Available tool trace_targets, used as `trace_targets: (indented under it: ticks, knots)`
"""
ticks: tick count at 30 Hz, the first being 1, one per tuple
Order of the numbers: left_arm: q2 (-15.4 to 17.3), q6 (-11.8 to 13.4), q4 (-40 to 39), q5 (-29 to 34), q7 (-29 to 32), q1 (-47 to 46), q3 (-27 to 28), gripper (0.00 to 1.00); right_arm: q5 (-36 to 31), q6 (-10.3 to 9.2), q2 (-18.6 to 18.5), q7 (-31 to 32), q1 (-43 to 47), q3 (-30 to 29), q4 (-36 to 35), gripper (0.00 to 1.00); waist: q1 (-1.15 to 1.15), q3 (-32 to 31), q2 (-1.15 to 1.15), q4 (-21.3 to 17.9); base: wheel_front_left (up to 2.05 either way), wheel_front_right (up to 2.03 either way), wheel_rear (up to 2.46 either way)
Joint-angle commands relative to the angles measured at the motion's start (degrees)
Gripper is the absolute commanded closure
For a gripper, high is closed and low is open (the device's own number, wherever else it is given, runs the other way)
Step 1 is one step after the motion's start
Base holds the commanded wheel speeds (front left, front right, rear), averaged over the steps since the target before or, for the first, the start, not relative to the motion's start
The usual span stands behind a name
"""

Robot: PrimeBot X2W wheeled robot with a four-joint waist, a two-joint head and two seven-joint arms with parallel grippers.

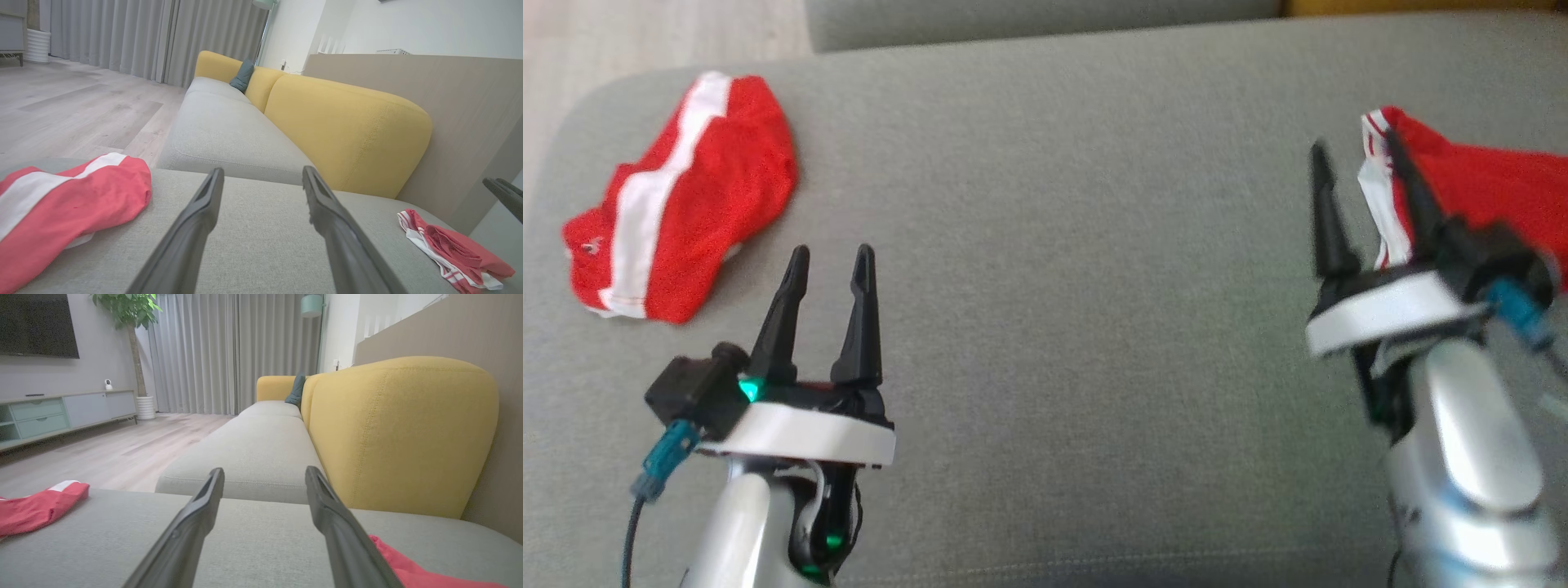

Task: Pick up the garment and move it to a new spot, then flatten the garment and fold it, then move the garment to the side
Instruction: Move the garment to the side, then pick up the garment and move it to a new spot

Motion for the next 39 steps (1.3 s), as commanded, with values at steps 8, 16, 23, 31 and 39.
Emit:
trace_targets:
  ticks: [8, 16, 23, 31, 39]
  knots:
    - [0.4, 1.2, -2.2, 0.2, -0.3, 2.9, 1.7, 0.00, 5.8, -0.05, 2.3, -4.0, 10.3, 2.5, -4.5, 0.00, 0.00, -5.4, 0.00, 2.7, 0.00, 0.00, 0.00]
    - [0.4, 2.0, -2.1, 0.1, -0.3, 6.0, 0.2, 0.00, 10.1, -0.05, 2.3, -4.2, 17.2, 4.1, -6.0, 0.00, 0.00, -7.1, 0.00, 2.7, 0.00, 0.00, 0.00]
    - [0.4, 2.4, -2.0, 0.1, -0.3, 6.9, 0.1, 0.00, 11.1, -0.05, 2.3, -4.2, 19.1, 3.7, -7.3, 0.00, 0.00, -7.4, 0.00, 2.3, 0.00, 0.00, 0.00]
    - [0.4, 2.3, -2.1, 0.5, -0.3, 6.5, 0.3, 0.00, 11.2, -0.05, 2.3, -4.3, 18.9, 3.3, -7.9, 0.00, 0.00, -7.0, 0.00, 2.1, 0.00, 0.00, 0.00]
    - [0.4, 2.1, -2.0, 0.7, -0.3, 6.6, 0.2, 0.00, 11.5, -0.05, 2.3, -4.3, 19.1, 3.4, -8.1, 0.00, 0.00, -6.9, 0.00, 2.0, 0.00, 0.00, 0.00]
